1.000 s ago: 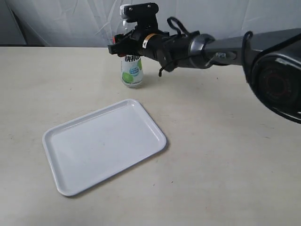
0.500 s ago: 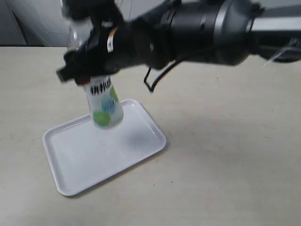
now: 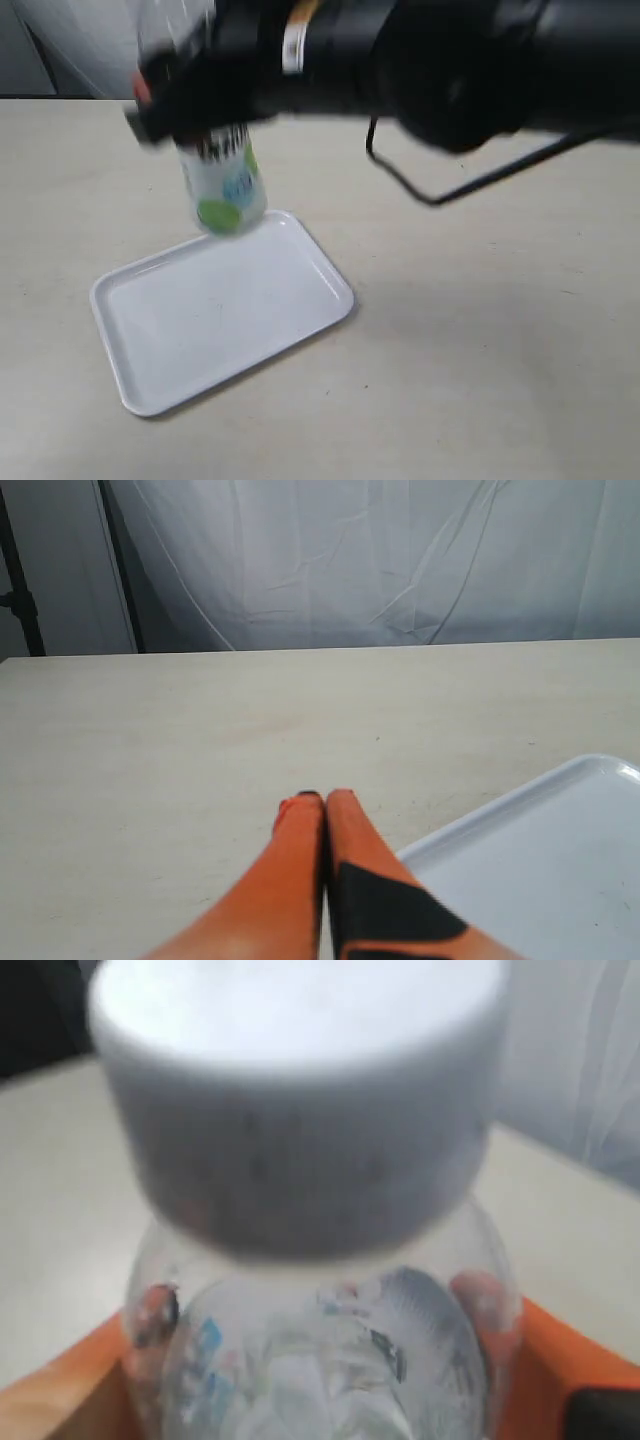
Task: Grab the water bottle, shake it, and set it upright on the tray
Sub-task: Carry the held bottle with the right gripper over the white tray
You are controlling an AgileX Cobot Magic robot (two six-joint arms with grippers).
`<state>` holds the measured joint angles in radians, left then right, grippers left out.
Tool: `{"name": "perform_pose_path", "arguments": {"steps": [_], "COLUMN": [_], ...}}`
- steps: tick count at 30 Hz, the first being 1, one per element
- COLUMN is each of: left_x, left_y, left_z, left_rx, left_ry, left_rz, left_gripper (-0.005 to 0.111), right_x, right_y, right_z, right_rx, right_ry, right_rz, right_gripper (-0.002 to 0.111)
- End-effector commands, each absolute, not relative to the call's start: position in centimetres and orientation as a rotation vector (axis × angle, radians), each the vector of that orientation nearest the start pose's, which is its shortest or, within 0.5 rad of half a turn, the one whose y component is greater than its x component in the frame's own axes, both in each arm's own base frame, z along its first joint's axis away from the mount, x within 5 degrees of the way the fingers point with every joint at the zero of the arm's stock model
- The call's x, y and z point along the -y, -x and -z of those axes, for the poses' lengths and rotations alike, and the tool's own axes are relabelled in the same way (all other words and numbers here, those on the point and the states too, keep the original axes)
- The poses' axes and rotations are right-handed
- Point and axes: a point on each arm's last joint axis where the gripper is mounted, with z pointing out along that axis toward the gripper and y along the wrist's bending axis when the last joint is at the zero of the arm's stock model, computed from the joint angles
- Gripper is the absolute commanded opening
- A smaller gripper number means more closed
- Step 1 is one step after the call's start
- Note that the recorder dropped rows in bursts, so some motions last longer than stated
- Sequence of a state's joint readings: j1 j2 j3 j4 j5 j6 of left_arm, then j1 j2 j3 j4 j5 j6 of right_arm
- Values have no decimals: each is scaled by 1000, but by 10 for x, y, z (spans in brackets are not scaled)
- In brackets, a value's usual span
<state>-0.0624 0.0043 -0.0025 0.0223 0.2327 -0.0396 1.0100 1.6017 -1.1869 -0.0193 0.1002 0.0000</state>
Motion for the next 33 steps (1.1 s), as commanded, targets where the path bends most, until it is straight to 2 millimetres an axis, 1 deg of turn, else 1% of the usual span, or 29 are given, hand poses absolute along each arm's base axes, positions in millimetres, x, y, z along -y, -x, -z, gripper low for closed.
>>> {"name": "perform_pose_path", "arguments": {"steps": [1,2,4,6,7,8,9,10,11,16,18,19,20,21,23,26,28,29,31,32,33], "left_x": [3,3,3,3,3,3,3,3,3,3,3,3,3,3,3,3,3,3,3,3,3], "left_y": [-55,-55,-55,-55,-55,-55,-55,-55,-55,-55,-55,-55,-55,-55,-55,-55,-55,-55,-55,-55,-55], "left_z": [-192,-192,-192,-192,-192,-192,-192,-192,-192,-192,-192,-192,-192,-192,-192,-192,-192,-192,-192,-192,-192], "left_rx": [-1715,-1715,-1715,-1715,-1715,-1715,-1715,-1715,-1715,-1715,-1715,-1715,-1715,-1715,-1715,-1715,-1715,-1715,-1715,-1715,-1715], "left_ry": [-30,-30,-30,-30,-30,-30,-30,-30,-30,-30,-30,-30,-30,-30,-30,-30,-30,-30,-30,-30,-31], "left_rz": [59,59,59,59,59,59,59,59,59,59,59,59,59,59,59,59,59,59,59,59,58], "left_gripper": [0,0,0,0,0,0,0,0,0,0,0,0,0,0,0,0,0,0,0,0,0], "right_x": [-307,-304,-291,-282,-277,-274,-273,-275,-279,-297,-301,-302,-303,-303,-298,-283,-271,-264,-255,-253,-253], "right_y": [-194,-192,-184,-178,-175,-173,-173,-174,-176,-188,-190,-190,-189,-187,-183,-174,-166,-162,-157,-156,-156], "right_z": [-328,-343,-382,-405,-413,-416,-412,-402,-389,-293,-273,-269,-270,-276,-299,-353,-384,-395,-408,-409,-405], "right_rx": [-1707,-1659,-1536,-1475,-1448,-1443,-1463,-1497,-1539,-1784,-1834,-1854,-1847,-1815,-1744,-1595,-1500,-1465,-1427,-1432,-1455], "right_ry": [955,931,871,838,823,820,831,850,874,995,1021,1025,1024,1019,993,928,897,883,863,865,877], "right_rz": [-668,-686,-725,-744,-754,-756,-748,-737,-722,-638,-617,-616,-620,-632,-656,-700,-713,-719,-730,-727,-721], "right_gripper": [-1,-1,-1,-1,-1,-1,-1,-1,-1,-1,-1,-1,-1,-1,-1,-1,-1,-1,-1,-1,-1]}}
